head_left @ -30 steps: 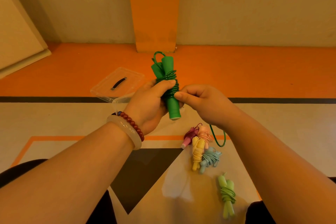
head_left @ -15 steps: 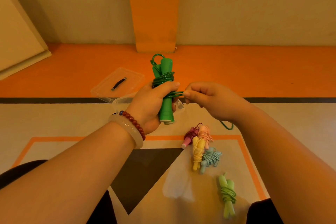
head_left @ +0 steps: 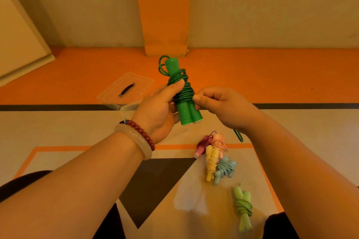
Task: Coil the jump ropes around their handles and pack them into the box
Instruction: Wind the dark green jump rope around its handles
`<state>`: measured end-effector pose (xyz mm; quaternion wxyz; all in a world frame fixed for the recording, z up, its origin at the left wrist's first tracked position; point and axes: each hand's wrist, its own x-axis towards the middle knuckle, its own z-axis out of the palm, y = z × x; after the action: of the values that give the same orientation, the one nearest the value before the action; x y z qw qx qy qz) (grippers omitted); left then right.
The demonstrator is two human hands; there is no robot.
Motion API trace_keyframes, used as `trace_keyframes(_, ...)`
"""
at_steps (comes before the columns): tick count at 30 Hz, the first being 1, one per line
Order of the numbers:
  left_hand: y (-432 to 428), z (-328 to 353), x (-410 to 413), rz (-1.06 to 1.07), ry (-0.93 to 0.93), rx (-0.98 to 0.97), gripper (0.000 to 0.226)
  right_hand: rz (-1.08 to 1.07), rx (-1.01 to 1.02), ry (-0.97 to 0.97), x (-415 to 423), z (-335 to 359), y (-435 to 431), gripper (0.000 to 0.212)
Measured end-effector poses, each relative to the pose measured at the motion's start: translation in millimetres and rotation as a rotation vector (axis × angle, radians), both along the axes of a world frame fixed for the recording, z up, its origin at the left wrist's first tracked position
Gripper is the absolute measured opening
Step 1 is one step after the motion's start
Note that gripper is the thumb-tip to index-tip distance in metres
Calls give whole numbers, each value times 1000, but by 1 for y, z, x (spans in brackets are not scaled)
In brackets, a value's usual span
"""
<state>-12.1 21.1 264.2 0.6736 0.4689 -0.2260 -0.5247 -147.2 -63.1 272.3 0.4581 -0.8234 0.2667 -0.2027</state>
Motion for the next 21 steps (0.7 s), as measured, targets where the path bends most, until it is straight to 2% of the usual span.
trace_keyframes(4, -2, 0, -4, 8, -4, 3, 27, 33, 41, 9, 3, -4, 1, 27)
trace_keyframes(7, -3, -5, -9, 83, -127, -2, 23, 59, -5, 21, 6, -6, 7, 25)
trace_keyframes(10, -3, -6, -11, 155, -218, -12, 31, 72, -77, 62, 9, -4, 10, 23)
trace_keyframes(15, -3, -2, -6, 165, -245, 34, 34, 132, -191, 185, 3, 6, 4, 22)
trace_keyframes(18, -3, 0, -2, 166, -256, 57, 35, 102, -239, 228, -3, 8, -3, 23)
trace_keyframes(21, -2, 4, 3, 135, -188, 53, 31, 42, -287, 237, -11, 9, -11, 25)
